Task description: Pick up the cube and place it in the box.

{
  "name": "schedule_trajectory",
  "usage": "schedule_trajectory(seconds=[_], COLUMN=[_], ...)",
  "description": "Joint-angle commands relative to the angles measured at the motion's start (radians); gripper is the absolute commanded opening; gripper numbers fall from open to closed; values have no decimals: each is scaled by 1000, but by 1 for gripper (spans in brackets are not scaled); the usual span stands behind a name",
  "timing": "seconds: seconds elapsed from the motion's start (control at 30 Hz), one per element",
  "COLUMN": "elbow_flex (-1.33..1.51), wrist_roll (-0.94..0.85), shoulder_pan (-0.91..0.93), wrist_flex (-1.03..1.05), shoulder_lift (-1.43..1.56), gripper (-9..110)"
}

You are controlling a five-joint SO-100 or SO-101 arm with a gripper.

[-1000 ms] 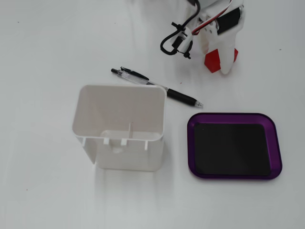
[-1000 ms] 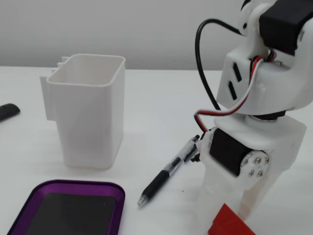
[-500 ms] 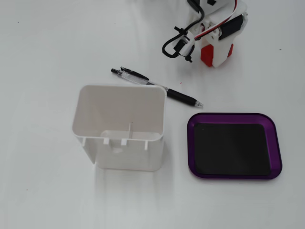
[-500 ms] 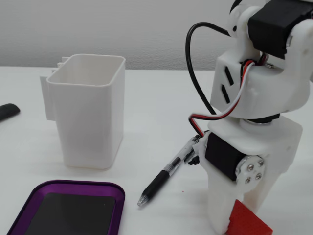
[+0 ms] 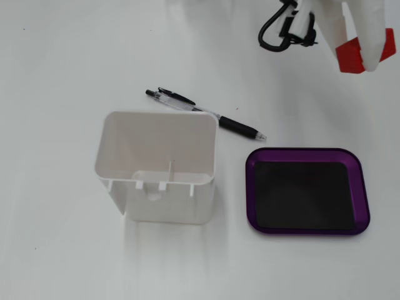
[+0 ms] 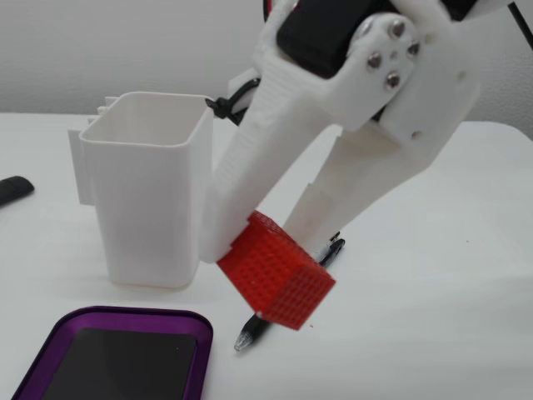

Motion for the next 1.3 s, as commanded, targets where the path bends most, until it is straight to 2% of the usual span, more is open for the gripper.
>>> schedule_trajectory(seconds=[0.0,0.33,0.57,0.67,0.8,1.13,1.27], elbow_flex=[-72,-483,-719,-759,-802,-818,-816], wrist_roll=[6,64,69,147,160,149,71], shoulder_pan=[8,86,91,89,87,91,91], wrist_flex=[-66,-89,57,110,158,161,161], shoulder_lift=[-67,-436,-664,-718,-732,-739,-739], gripper=[-1,-1,-1,-1,-1,-1,0])
